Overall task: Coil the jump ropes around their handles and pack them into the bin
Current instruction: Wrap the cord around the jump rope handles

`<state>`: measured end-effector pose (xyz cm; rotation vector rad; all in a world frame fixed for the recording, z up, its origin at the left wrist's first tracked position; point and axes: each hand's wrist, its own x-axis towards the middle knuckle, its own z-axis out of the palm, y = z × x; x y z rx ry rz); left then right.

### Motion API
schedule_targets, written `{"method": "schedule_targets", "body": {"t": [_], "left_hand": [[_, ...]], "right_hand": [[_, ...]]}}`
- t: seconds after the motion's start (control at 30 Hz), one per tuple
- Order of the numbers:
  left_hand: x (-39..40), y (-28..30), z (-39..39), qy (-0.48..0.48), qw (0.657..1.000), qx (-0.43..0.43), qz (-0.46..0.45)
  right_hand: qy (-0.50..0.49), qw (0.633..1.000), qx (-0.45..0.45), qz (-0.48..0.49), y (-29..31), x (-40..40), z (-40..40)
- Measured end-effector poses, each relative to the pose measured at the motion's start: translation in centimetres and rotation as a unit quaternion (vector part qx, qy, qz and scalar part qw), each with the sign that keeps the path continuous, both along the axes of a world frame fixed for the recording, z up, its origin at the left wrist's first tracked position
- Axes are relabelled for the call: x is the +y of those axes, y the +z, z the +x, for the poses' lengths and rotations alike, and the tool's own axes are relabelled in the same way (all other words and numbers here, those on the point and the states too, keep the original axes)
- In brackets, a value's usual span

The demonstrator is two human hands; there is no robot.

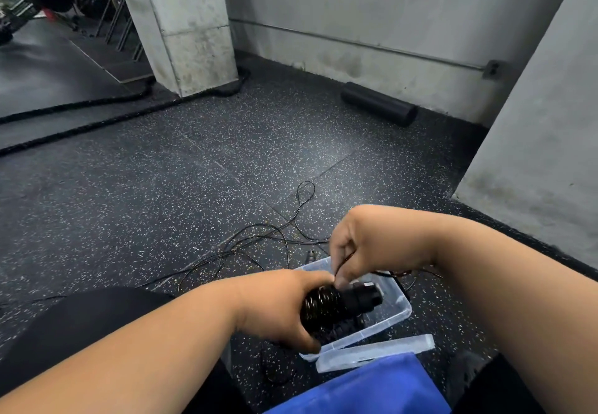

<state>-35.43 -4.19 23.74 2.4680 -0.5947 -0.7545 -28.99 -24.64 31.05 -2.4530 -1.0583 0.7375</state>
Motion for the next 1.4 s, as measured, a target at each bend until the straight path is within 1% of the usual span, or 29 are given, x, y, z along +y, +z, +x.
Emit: {"method": "schedule_targets", "body": {"t": [0.07,0.13,0.2,0.27,0.33,0.4,0.47,0.57,0.7,0.73,0.8,0.87,0.97,1.1,1.2,1.23,1.3,1.4], "left_hand": [[-0.2,0.7,-0.2,0.006,0.998,0.025,-0.055],[-0.2,1.5,0.0,0.028,0.991,0.045,-0.124],[0.2,2.0,0.1,0.042,0.980,0.070,-0.183],[0.4,2.2,-0.1,0.045,0.967,0.104,-0.229],[0.5,2.2,-0.5,0.056,0.946,0.149,-0.282],[0.4,2.5,-0.7,0.064,0.921,0.191,-0.334],[0.5,2.6,-0.7,0.068,0.899,0.205,-0.381],[0.6,2.4,-0.4,0.090,0.864,0.219,-0.444],[0.7,2.0,-0.2,0.170,0.790,0.265,-0.526],[0.9,1.9,-0.2,0.187,0.778,0.270,-0.536],[1.0,1.7,0.1,0.208,0.766,0.275,-0.543],[1.1,1.9,0.1,0.218,0.761,0.277,-0.544],[1.1,2.1,0.0,0.214,0.767,0.273,-0.540],[1.0,2.0,-0.3,0.223,0.780,0.260,-0.523],[1.1,2.1,-0.2,0.219,0.793,0.252,-0.509],[1.1,2.1,-0.1,0.215,0.797,0.252,-0.505],[1.2,2.1,-0.1,0.202,0.805,0.252,-0.497],[1.2,1.9,-0.1,0.184,0.820,0.248,-0.483]], "right_hand": [[-0.029,0.996,0.062,0.063,-0.7,-1.0,1.5],[-0.060,0.980,0.132,0.140,-1.6,-2.1,2.7],[-0.080,0.957,0.190,0.204,-2.5,-2.7,3.5],[-0.079,0.933,0.253,0.244,-3.4,-2.6,3.6],[-0.075,0.901,0.328,0.273,-4.3,-2.0,2.9],[-0.071,0.874,0.377,0.299,-5.3,-1.5,2.4],[-0.067,0.856,0.393,0.330,-5.9,-0.8,2.1],[-0.130,0.845,0.379,0.355,-6.4,0.1,1.9],[-0.213,0.836,0.361,0.355,-6.9,0.7,1.6],[-0.230,0.835,0.357,0.350,-7.0,0.9,1.5],[-0.254,0.827,0.357,0.352,-7.0,1.2,1.4],[-0.266,0.818,0.356,0.365,-6.7,1.4,1.3],[-0.273,0.811,0.349,0.381,-6.1,1.0,1.7],[-0.285,0.806,0.372,0.362,-6.1,0.7,1.8],[-0.296,0.782,0.392,0.385,-6.6,0.7,2.0],[-0.296,0.779,0.388,0.394,-6.5,0.6,2.2],[-0.295,0.786,0.366,0.401,-6.1,0.5,2.5],[-0.292,0.813,0.332,0.379,-5.1,-0.2,2.7]]}}
